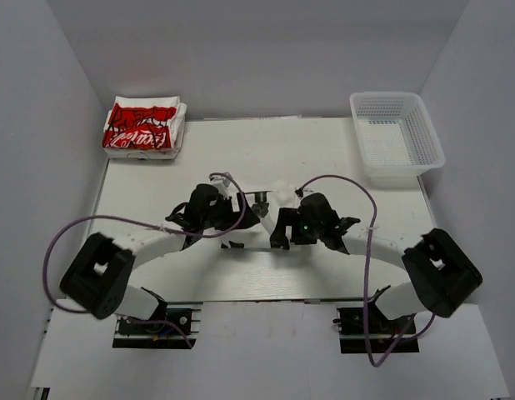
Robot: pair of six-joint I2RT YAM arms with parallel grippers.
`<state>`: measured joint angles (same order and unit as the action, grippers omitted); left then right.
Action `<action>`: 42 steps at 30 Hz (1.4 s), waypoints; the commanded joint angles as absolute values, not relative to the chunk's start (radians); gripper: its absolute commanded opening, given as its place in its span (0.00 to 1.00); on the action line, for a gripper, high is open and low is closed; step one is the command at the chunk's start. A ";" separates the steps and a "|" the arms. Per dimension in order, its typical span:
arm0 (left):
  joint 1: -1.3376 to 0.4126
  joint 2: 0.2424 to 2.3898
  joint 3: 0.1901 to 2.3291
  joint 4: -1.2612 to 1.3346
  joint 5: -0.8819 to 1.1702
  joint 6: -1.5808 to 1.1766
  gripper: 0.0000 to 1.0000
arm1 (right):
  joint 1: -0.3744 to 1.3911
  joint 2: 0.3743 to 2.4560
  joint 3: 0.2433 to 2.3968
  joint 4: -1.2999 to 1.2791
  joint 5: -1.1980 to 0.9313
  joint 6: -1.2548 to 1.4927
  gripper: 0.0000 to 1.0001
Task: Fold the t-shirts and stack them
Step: Fold the long partially folded tshirt into a neat square
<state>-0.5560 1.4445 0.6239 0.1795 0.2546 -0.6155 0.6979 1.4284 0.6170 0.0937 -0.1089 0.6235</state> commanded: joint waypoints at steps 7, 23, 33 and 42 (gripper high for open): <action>-0.542 1.163 0.756 -0.198 -0.167 -0.673 1.00 | 0.762 1.241 0.819 -0.235 0.271 0.635 0.90; -0.468 1.686 1.063 -0.267 -0.213 -0.673 0.78 | 0.658 1.609 1.107 -0.255 0.467 0.574 0.88; -0.446 1.767 1.101 -0.195 -0.130 -0.652 0.38 | 0.603 1.768 1.192 -0.163 0.261 0.523 0.65; -0.437 1.717 1.071 -0.124 -0.040 -0.615 0.00 | 0.597 1.723 1.166 -0.130 0.247 0.509 0.00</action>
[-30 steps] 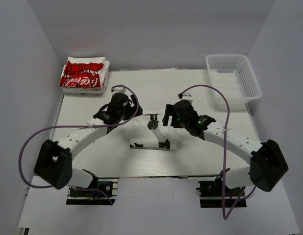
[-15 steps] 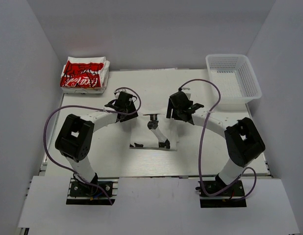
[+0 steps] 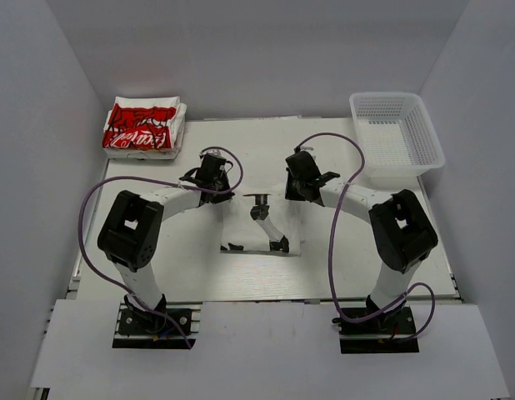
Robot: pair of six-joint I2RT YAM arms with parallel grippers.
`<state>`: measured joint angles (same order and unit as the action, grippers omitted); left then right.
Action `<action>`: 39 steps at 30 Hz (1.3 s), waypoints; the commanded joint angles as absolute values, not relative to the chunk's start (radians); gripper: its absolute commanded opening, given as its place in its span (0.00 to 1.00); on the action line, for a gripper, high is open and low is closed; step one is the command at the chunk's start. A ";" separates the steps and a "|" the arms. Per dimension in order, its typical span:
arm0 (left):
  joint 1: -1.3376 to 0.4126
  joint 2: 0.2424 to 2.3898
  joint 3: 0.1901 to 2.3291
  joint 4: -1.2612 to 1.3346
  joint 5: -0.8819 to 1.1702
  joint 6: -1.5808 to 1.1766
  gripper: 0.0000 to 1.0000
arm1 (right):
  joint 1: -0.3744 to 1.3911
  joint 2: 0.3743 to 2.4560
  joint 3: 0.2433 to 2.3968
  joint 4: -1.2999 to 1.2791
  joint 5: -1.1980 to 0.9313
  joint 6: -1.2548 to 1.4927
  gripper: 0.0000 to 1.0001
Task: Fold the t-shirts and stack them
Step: Fold the long partially folded tshirt into a neat square
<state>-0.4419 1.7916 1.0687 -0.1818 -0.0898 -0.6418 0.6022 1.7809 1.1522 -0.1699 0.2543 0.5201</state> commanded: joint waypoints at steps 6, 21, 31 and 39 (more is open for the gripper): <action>-0.468 1.474 0.913 -0.020 -0.034 -0.591 0.00 | 0.603 1.546 1.039 -0.078 0.216 0.491 0.00; -0.449 1.552 1.014 0.048 -0.146 -0.571 0.00 | 0.520 1.544 1.038 -0.011 0.249 0.505 0.00; -0.408 2.008 1.291 -0.029 -0.244 -0.571 0.00 | 0.416 1.916 1.189 0.058 0.106 0.468 0.01; -0.397 1.984 1.397 -0.097 -0.235 -0.552 0.61 | 0.416 1.858 1.221 0.057 0.107 0.416 0.53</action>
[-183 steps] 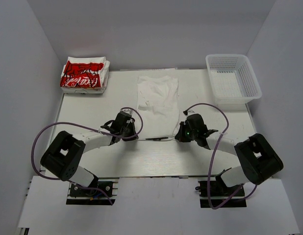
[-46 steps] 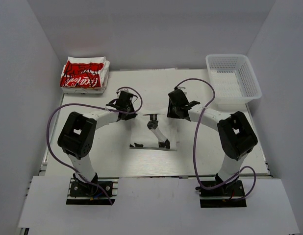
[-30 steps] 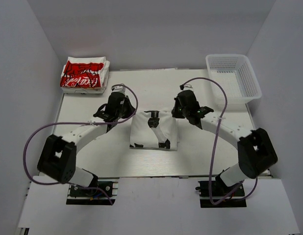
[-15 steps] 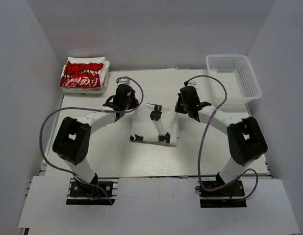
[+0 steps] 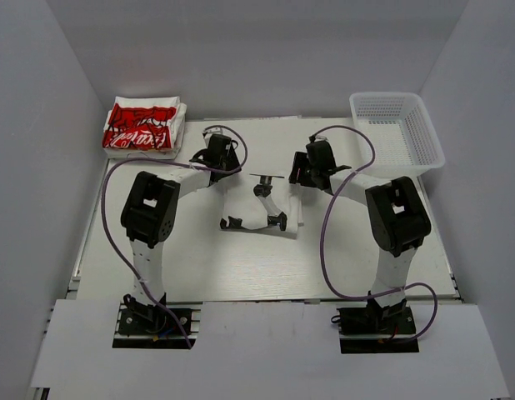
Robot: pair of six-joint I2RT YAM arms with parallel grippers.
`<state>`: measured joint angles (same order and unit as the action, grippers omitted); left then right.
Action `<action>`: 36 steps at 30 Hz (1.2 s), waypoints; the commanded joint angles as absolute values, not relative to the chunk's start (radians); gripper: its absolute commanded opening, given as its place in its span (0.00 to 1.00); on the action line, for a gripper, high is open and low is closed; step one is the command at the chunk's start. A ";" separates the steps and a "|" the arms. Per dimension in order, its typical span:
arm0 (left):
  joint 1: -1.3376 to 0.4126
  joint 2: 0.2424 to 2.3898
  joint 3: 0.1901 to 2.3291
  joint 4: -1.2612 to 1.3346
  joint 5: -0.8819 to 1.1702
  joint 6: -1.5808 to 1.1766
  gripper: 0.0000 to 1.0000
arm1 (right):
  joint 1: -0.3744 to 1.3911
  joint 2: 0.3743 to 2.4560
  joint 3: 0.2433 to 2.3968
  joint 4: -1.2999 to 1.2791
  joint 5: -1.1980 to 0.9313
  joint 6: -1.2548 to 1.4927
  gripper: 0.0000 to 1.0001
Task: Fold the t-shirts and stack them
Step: Fold the long partially folded tshirt into a neat square
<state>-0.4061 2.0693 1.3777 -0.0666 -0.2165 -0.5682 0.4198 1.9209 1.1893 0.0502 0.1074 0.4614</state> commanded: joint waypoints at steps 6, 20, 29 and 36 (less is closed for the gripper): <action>-0.397 1.858 1.336 -0.146 -0.193 -0.497 1.00 | 0.426 1.718 1.183 0.002 0.060 0.371 0.90; -0.407 1.733 1.048 -0.129 0.109 -0.258 1.00 | 0.426 1.327 0.819 0.052 0.026 0.440 0.90; -0.428 1.888 1.138 -0.247 0.153 -0.190 1.00 | 0.430 1.281 0.747 0.020 0.092 0.436 0.90; -0.459 1.954 1.138 -0.276 0.123 -0.209 0.88 | 0.430 1.164 0.683 0.006 0.138 0.440 0.90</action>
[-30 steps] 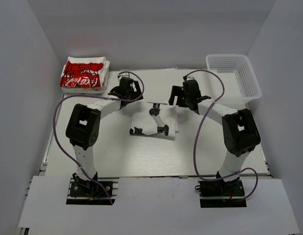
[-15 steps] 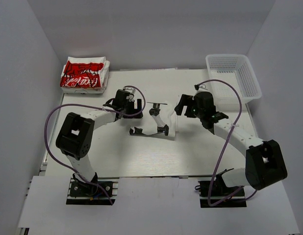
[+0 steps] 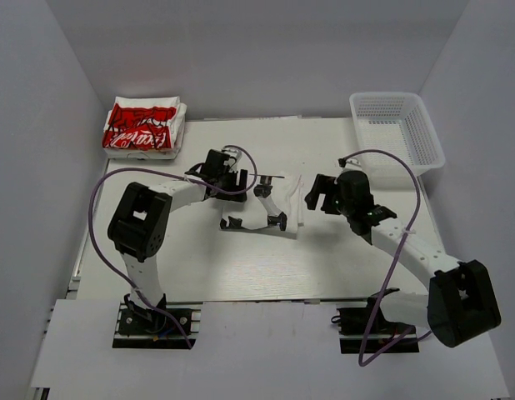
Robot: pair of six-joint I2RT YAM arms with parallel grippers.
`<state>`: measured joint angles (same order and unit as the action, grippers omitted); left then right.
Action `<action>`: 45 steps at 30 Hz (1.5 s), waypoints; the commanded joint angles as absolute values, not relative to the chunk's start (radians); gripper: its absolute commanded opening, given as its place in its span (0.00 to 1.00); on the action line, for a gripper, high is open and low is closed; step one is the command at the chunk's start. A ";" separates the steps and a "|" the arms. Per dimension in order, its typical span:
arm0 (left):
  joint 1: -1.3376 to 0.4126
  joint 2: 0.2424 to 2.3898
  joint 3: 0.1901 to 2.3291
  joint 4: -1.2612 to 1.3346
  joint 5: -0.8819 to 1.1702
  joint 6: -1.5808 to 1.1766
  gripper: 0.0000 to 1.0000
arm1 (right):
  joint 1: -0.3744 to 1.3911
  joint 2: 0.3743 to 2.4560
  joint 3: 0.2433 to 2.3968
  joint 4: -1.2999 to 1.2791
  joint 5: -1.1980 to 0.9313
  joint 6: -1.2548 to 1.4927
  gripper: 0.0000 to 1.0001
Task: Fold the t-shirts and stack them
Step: Fold the long partially folded tshirt into a neat square, then put the neatly folded tshirt into the corner of the board with the left arm
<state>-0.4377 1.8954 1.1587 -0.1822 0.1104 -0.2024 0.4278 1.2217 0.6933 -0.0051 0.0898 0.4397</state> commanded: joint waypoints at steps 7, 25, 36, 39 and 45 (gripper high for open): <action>-0.535 1.904 1.149 -0.310 -0.037 -0.230 0.29 | 0.428 1.052 0.623 0.005 0.304 0.453 0.90; -0.526 1.772 1.325 -0.204 -0.560 0.090 0.00 | 0.426 1.023 0.558 -0.066 0.535 0.431 0.90; -0.416 1.816 1.426 -0.051 -0.620 0.393 0.00 | 0.425 1.071 0.551 -0.049 0.554 0.425 0.90; -0.374 1.847 1.509 -0.031 -0.629 0.445 0.00 | 0.425 1.109 0.558 -0.051 0.561 0.422 0.90; -0.298 1.914 1.663 -0.037 -0.577 0.477 0.00 | 0.425 1.216 0.607 -0.098 0.583 0.437 0.90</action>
<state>-0.3279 1.9083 1.5639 -0.0746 -0.5915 0.4328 0.4267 1.1870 0.5610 -0.0849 0.5331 0.4351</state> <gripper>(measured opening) 0.137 0.902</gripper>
